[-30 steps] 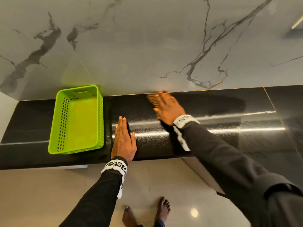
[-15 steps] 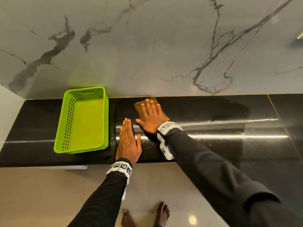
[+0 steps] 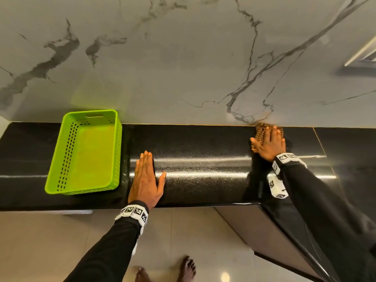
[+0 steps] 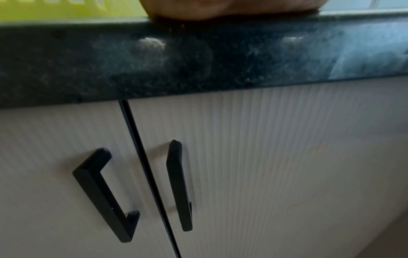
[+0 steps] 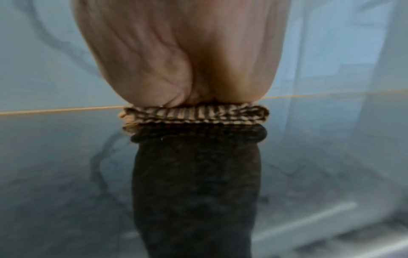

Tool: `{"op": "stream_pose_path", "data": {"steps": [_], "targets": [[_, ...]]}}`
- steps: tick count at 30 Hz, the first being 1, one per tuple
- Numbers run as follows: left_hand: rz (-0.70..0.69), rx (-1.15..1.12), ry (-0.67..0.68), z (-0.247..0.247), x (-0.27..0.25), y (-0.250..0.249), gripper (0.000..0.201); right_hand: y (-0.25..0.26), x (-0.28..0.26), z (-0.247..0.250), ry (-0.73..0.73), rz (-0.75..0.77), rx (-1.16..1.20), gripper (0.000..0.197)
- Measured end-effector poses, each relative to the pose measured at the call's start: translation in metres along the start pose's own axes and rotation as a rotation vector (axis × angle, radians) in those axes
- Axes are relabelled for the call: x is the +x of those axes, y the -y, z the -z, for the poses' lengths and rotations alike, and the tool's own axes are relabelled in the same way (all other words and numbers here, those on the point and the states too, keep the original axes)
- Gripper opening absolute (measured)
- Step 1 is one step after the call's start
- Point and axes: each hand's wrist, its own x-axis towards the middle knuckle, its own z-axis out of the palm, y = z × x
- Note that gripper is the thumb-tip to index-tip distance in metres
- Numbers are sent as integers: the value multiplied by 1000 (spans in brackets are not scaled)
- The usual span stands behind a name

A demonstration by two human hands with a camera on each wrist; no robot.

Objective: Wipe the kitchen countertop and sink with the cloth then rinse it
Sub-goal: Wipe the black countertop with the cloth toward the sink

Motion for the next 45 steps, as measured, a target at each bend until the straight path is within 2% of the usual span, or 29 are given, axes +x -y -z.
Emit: {"op": "stream_pose_path", "data": {"steps": [3,4,7,9,11,13,15,19,21,22,24,29,31,33,35,38,40,43,45], "targets": [[3,38,2,0,6,3,81,42,-4,-15,-83,22,29,118],[8,36,12,1,5,3,79,66,-18,-27,-81,91,17,118],[-1,-21,11,3,-1,2,75,145,-96,-84,-42,405,-64,95],[2,-84,-9,6,0,2,73,192,-148,-117,-45,608,-81,88],[33,-143,-29,8,-3,3,71,205,-177,-134,-23,737,-99,83],[37,-183,-49,9,-3,3,69,183,-172,-128,-55,762,-95,79],[16,-191,-59,7,-3,-1,68,138,-150,-108,-86,691,-59,79],[16,-151,-108,5,-6,-4,70,19,-96,-63,-156,256,-40,87],[6,-135,-110,4,-7,-4,70,-13,-91,-56,-134,115,-27,92],[-5,-137,-97,4,-6,-4,69,-10,-92,-59,-139,69,-21,95],[-13,-161,-73,4,-4,-3,69,27,-108,-74,-152,81,-35,98],[17,-262,-70,8,0,3,68,173,-191,-142,-159,576,-25,81],[13,-252,-77,10,-5,6,68,193,-213,-152,-144,688,-41,76],[-10,-249,-98,12,-5,9,68,171,-203,-146,-186,726,-33,74],[-40,-258,-106,13,0,8,69,116,-179,-128,-221,598,-6,75],[-57,-235,-98,8,3,4,69,5,-145,-101,-276,209,5,79],[-50,-221,-83,6,-1,6,70,-40,-143,-94,-248,60,23,82],[-68,-179,-48,6,-5,8,72,-19,-148,-101,-241,-46,37,85],[-91,-129,-20,7,-3,6,73,16,-154,-110,-253,40,24,82]]}}
